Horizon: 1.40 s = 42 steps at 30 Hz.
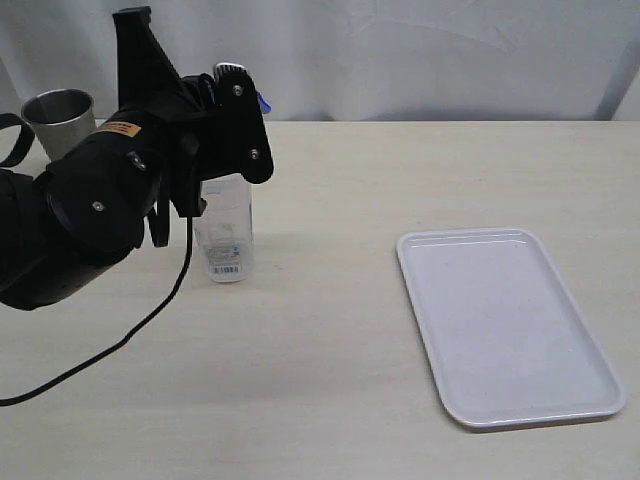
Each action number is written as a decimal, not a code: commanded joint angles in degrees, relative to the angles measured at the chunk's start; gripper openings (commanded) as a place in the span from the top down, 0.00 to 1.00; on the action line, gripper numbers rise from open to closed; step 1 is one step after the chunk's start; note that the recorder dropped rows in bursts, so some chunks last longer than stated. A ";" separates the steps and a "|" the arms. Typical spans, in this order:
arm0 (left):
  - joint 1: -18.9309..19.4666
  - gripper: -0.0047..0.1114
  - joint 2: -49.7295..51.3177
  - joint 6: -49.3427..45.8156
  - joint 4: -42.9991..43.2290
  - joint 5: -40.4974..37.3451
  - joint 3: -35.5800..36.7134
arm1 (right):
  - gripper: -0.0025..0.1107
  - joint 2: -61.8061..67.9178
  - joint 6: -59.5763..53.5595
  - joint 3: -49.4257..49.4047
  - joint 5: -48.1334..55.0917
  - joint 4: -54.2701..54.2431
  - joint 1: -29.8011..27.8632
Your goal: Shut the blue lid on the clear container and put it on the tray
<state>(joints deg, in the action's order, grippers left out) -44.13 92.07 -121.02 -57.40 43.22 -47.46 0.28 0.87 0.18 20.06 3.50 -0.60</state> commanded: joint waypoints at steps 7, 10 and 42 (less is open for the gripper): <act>-0.93 0.96 -0.52 -1.76 -3.04 0.44 -0.01 | 0.94 -0.28 -0.28 -0.18 -0.22 -0.05 0.05; -1.32 0.96 -0.52 -1.76 -3.44 0.44 0.33 | 0.94 -0.28 -0.28 -0.18 -0.22 -0.05 0.05; -5.30 0.96 -1.26 -1.76 -5.39 -1.92 6.10 | 0.94 -0.28 -0.28 -0.18 -0.22 -0.05 0.05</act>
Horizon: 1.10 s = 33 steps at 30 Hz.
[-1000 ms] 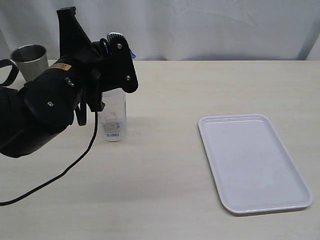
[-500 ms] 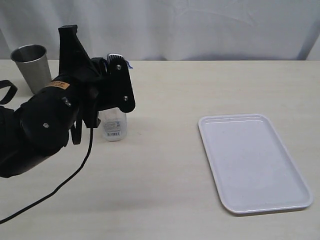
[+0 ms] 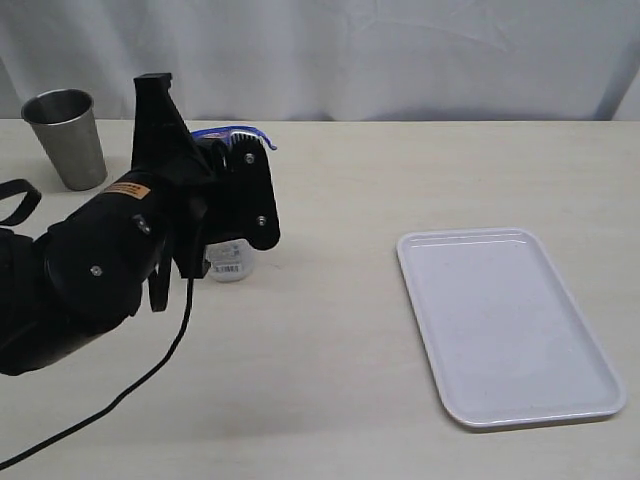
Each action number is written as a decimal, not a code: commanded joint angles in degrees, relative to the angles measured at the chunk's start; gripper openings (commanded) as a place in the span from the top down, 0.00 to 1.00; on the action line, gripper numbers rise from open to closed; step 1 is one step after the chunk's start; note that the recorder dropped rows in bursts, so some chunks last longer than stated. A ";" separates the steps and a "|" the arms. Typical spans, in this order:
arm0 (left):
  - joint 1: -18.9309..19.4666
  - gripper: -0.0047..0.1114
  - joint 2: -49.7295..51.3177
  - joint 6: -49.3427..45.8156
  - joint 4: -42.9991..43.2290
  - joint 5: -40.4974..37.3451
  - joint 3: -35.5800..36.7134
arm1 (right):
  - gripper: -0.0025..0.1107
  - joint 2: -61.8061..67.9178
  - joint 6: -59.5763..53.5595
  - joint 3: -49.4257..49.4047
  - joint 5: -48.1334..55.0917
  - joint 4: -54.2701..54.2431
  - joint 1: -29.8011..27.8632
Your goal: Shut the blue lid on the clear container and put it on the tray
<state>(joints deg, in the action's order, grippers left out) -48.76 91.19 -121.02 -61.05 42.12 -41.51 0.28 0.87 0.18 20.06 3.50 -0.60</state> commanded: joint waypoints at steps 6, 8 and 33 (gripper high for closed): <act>-0.67 0.96 -0.38 -1.76 -3.71 -1.48 0.15 | 0.94 -0.28 -0.28 -0.18 -0.22 -0.05 0.05; -0.67 0.96 -0.38 -1.76 -4.58 -2.46 0.15 | 0.94 -0.28 -0.28 -0.18 -0.22 -0.05 0.05; -0.67 0.96 -0.38 -1.76 -8.17 -8.36 0.15 | 0.94 -0.28 -0.28 -0.18 -0.22 -0.05 0.05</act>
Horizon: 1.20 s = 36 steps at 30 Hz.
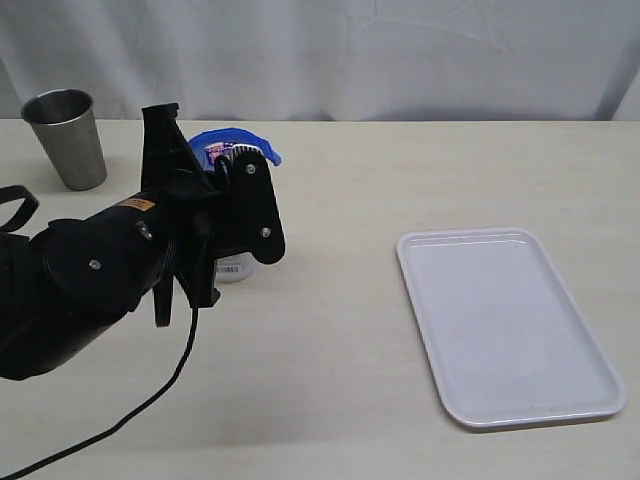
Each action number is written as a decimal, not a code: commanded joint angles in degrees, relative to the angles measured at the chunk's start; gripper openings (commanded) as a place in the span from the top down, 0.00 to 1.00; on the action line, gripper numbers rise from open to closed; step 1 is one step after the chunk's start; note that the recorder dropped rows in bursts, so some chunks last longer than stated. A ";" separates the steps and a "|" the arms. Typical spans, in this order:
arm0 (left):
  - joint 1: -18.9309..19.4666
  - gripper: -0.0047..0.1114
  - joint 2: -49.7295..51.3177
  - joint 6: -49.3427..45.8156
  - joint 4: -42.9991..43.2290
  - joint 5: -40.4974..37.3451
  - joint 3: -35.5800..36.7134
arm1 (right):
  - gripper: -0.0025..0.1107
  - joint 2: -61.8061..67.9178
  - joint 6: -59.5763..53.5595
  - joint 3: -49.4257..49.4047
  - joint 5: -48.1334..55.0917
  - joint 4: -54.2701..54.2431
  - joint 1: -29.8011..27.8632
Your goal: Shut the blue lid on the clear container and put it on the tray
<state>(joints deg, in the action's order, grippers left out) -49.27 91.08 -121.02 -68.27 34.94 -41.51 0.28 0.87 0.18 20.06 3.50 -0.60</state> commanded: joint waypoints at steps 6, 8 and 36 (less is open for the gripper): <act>-0.15 0.96 -0.27 -1.76 -1.37 -0.12 0.15 | 0.94 -0.28 -0.28 -0.18 -0.22 -0.05 0.05; -0.15 0.95 -0.27 -1.76 -1.49 -0.12 0.15 | 0.94 -0.28 -0.28 -0.18 -0.22 -0.05 0.05; -0.15 0.49 -0.27 -1.65 -6.45 1.02 0.15 | 0.94 -0.28 -0.28 -0.18 -0.22 -0.05 0.05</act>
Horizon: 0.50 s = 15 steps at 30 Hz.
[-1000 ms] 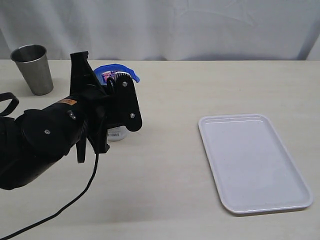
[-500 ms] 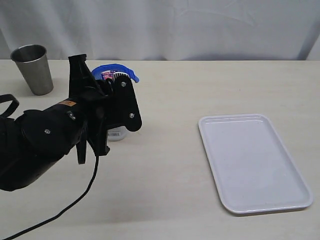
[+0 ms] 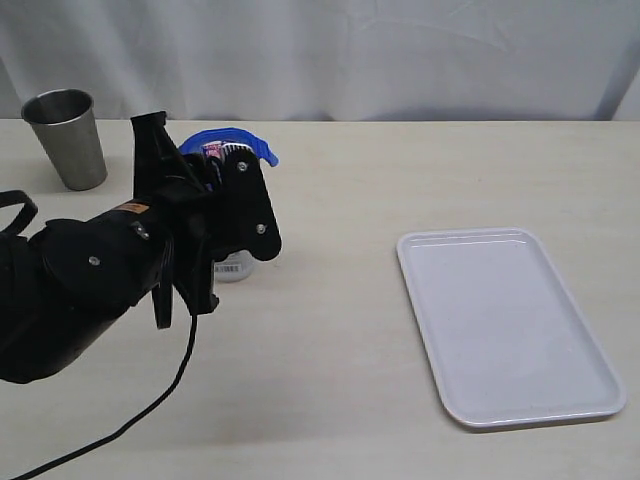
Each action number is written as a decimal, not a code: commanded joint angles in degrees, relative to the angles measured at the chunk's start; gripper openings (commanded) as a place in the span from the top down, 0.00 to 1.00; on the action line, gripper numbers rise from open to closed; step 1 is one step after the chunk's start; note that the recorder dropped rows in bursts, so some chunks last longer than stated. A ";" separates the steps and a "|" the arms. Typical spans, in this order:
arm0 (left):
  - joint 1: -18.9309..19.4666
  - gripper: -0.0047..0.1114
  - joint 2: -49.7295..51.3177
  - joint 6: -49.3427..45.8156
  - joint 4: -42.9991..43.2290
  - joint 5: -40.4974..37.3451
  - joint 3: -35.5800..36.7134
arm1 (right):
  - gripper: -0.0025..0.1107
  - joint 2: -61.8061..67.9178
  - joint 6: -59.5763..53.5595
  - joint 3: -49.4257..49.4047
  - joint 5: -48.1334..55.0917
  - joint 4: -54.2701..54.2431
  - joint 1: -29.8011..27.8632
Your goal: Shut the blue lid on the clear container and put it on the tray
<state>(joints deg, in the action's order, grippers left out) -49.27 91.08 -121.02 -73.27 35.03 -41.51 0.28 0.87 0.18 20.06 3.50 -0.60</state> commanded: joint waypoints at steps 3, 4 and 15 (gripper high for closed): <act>-0.15 0.49 -0.27 -1.65 -2.42 1.16 0.15 | 0.94 -0.28 -0.28 -0.18 -0.22 -0.05 0.05; -0.15 0.49 -0.27 -1.65 -2.42 1.48 0.15 | 0.94 -0.28 -0.28 -0.18 -0.22 -0.05 0.05; -1.44 0.49 -2.57 -1.51 -4.58 3.06 0.15 | 0.94 -0.28 -0.28 -0.18 -0.22 -0.05 0.05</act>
<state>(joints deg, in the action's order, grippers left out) -50.59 89.71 -121.02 -76.70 37.48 -41.51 0.28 0.87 0.18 20.06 3.50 -0.60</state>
